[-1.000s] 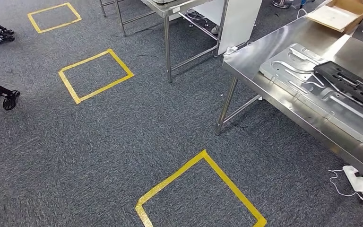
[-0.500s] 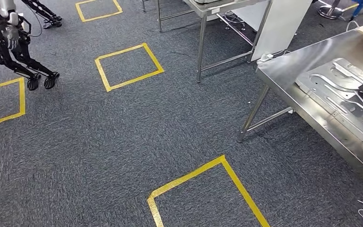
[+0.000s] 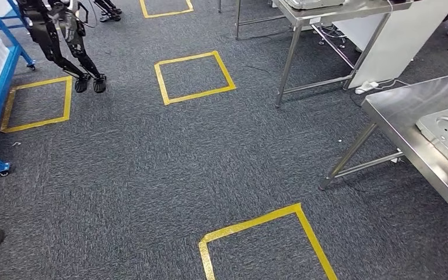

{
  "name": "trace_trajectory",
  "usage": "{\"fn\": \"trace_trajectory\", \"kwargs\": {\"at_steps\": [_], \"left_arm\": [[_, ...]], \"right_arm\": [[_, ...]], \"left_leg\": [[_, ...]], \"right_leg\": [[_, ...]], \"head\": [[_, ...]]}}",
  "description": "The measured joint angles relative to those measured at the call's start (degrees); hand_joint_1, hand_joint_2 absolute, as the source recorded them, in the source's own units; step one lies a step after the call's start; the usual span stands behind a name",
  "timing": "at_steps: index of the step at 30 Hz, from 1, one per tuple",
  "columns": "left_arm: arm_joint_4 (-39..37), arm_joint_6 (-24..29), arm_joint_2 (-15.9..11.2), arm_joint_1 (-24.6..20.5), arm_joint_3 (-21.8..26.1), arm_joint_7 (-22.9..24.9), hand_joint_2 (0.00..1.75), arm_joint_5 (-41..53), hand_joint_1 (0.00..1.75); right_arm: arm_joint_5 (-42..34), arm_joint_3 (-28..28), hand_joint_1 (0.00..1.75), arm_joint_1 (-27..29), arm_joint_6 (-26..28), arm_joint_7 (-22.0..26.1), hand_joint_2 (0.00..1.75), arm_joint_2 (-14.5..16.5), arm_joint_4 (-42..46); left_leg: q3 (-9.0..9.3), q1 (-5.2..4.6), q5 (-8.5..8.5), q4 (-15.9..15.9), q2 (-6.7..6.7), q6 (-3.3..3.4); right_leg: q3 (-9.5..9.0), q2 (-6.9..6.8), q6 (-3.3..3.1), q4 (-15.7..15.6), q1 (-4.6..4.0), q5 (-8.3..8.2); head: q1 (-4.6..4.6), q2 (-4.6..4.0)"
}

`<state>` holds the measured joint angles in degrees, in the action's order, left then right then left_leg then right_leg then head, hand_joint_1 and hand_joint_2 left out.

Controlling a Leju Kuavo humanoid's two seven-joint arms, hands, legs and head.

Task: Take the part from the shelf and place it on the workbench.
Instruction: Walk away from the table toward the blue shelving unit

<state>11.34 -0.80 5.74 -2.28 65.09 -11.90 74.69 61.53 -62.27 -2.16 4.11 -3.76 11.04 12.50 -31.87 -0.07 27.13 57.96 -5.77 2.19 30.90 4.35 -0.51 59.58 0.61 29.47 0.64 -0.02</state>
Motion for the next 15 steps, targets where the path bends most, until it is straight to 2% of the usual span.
{"fn": "trace_trajectory", "kwargs": {"at_steps": [1, 3, 4, 5, 7, 8, 9, 10, 11, 12, 13, 15], "left_arm": [[0.00, -0.01, 0.05, -0.01, 0.00, 0.01, 0.00, 0.02, 0.00], [0.00, -0.01, 0.06, 0.05, 0.01, 0.03, 0.00, 0.03, 0.00], [0.00, -0.01, 0.02, 0.13, 0.02, 0.04, 0.00, 0.04, 0.00], [0.00, -0.01, -0.01, 0.17, 0.02, 0.04, 0.00, 0.04, 0.00], [0.00, -0.03, -0.04, 0.12, 0.02, 0.05, 0.00, 0.08, 0.00], [0.00, -0.04, -0.04, 0.05, 0.02, 0.05, 0.00, 0.09, 0.00], [0.00, -0.04, -0.04, 0.01, 0.02, 0.05, 0.00, 0.10, 0.00], [0.00, -0.04, -0.05, 0.02, 0.03, 0.06, 0.00, 0.13, 0.00], [0.00, -0.03, -0.07, 0.08, 0.04, 0.07, 0.00, 0.16, 0.00], [0.00, -0.01, -0.10, 0.14, 0.05, 0.09, 0.00, 0.21, 0.00], [0.00, 0.01, -0.13, 0.18, 0.07, 0.11, 0.00, 0.26, 0.00], [0.00, 0.04, -0.14, 0.06, 0.08, 0.14, 0.00, 0.34, 0.00]], "right_arm": [[0.00, 0.00, 0.00, -0.01, 0.00, -0.01, 0.00, -0.03, 0.00], [0.01, 0.00, 0.00, -0.16, -0.01, -0.01, 0.00, -0.02, 0.00], [0.02, 0.00, 0.00, -0.19, -0.02, -0.01, 0.00, 0.00, 0.00], [0.05, -0.01, 0.00, -0.17, -0.03, -0.01, 0.00, 0.02, 0.00], [0.13, -0.02, 0.00, 0.00, -0.08, -0.01, 0.00, 0.04, 0.00], [0.16, -0.02, 0.00, 0.07, -0.17, 0.00, 0.00, 0.04, 0.00], [0.19, -0.02, 0.00, 0.11, -0.26, 0.00, 0.00, 0.04, 0.00], [0.20, -0.02, 0.00, 0.10, -0.34, 0.00, 0.00, 0.04, 0.00], [0.22, -0.02, 0.00, 0.08, -0.44, 0.00, 0.00, 0.04, 0.00], [0.24, -0.02, 0.00, 0.05, -0.51, 0.00, 0.00, 0.04, -0.01], [0.27, -0.02, 0.00, 0.01, -0.60, 0.02, 0.00, 0.04, -0.01], [0.32, -0.02, 0.00, -0.02, -0.72, 0.05, 0.00, 0.04, -0.02]], "left_leg": [[-0.25, 0.14, -0.08, 0.02, -0.58, -0.30], [-0.60, 0.34, -0.30, -0.12, -1.62, -1.06], [-0.74, 0.30, -0.13, 0.11, -1.01, -1.34], [-1.26, 0.20, 0.68, 1.19, 0.37, -1.59], [-3.96, 0.25, 4.09, 6.82, 3.86, -2.06], [-6.00, 0.44, 6.13, 10.91, 4.75, -2.35], [-7.75, 0.68, 7.49, 14.46, 5.06, -2.65], [-8.69, 0.92, 7.84, 16.46, 5.21, -2.94], [-8.45, 1.16, 7.08, 16.20, 5.40, -3.20], [-6.92, 1.38, 5.35, 13.49, 5.77, -3.43], [-4.51, 1.55, 3.28, 9.14, 6.78, -3.61], [-0.62, 1.44, 0.75, 2.02, 8.74, -3.46]], "right_leg": [[-0.26, 0.54, -0.15, -0.84, -0.10, -0.02], [-0.48, -0.55, -0.39, -1.49, -0.10, -0.27], [-0.80, -1.28, -0.61, -2.02, 0.00, -0.48], [-1.14, -2.10, -0.91, -2.59, 0.13, -0.69], [-1.58, -3.88, -1.36, -3.24, 0.11, -0.85], [-1.61, -4.78, -1.50, -3.27, 0.03, -0.80], [-1.61, -5.68, -1.50, -3.25, -0.01, -0.70], [-1.65, -6.54, -1.44, -3.24, 0.00, -0.58], [-1.74, -7.30, -1.30, -3.19, 0.05, -0.44], [-1.89, -8.00, -1.08, -3.10, 0.14, -0.23], [-2.09, -8.65, -0.78, -2.91, 0.22, 0.05], [-2.36, -9.76, 0.04, -2.35, 0.11, 0.73]], "head": [[0.01, 0.00], [0.03, 0.00], [0.03, 0.00], [0.01, 0.00], [-0.02, 0.00], [-0.03, 0.01], [-0.03, 0.01], [-0.03, 0.01], [-0.03, 0.01], [-0.03, 0.00], [-0.03, 0.00], [-0.02, 0.01]]}}
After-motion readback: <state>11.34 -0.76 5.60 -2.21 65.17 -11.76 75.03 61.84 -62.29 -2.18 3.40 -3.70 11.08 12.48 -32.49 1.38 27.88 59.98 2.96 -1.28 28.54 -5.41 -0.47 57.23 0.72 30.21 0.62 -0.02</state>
